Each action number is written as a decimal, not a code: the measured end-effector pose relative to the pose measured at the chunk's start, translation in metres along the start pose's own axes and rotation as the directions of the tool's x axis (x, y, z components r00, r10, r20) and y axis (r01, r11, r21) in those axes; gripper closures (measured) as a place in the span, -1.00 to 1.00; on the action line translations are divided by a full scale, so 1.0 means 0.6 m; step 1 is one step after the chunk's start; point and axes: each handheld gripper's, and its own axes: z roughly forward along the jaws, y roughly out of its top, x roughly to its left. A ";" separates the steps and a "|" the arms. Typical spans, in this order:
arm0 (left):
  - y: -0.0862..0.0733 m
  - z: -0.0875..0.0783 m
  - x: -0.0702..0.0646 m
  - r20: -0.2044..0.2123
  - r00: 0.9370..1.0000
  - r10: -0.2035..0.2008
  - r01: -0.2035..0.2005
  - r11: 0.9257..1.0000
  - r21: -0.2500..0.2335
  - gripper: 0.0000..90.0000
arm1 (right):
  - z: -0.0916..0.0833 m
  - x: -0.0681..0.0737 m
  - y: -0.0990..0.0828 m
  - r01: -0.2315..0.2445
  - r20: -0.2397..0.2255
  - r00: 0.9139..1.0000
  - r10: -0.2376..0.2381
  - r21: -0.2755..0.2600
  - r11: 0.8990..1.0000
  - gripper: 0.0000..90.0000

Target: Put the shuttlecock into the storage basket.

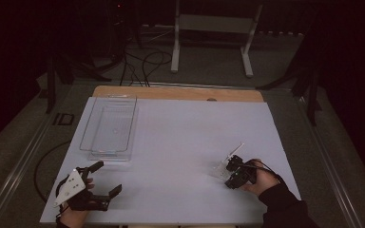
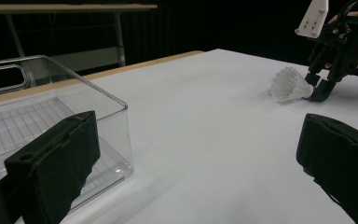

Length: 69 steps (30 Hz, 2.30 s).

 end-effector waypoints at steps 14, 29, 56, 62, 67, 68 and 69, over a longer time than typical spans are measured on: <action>0.000 0.001 0.000 0.001 1.000 -0.002 0.002 1.000 0.003 -1.00 | 0.000 0.002 0.006 0.067 0.016 0.998 -0.067 0.037 0.997 0.46; -0.001 0.002 0.000 0.002 1.000 -0.004 0.004 1.000 0.006 -1.00 | -0.007 0.034 0.012 0.409 -0.067 0.910 -0.409 -0.006 0.912 0.46; 0.002 0.020 -0.005 0.048 0.998 -0.030 0.026 0.996 0.089 -1.00 | -0.016 0.051 0.023 0.440 -0.153 0.877 -0.455 -0.120 0.890 0.46; 0.012 0.029 -0.007 0.081 0.996 -0.047 0.036 0.991 0.125 -1.00 | -0.024 0.052 0.022 0.447 -0.156 0.870 -0.468 -0.152 0.881 0.46; 0.029 0.033 -0.009 0.079 0.997 -0.026 0.014 0.989 0.144 -1.00 | -0.031 0.053 0.021 0.444 -0.169 0.869 -0.465 -0.146 0.884 0.46; 0.033 0.034 -0.009 0.084 0.996 -0.030 0.018 0.989 0.145 -1.00 | -0.033 0.053 0.021 0.442 -0.165 0.871 -0.462 -0.146 0.885 0.46; 0.038 0.034 -0.009 0.087 0.996 -0.032 0.019 0.989 0.147 -1.00 | -0.035 0.052 0.021 0.444 -0.162 0.870 -0.465 -0.152 0.883 0.46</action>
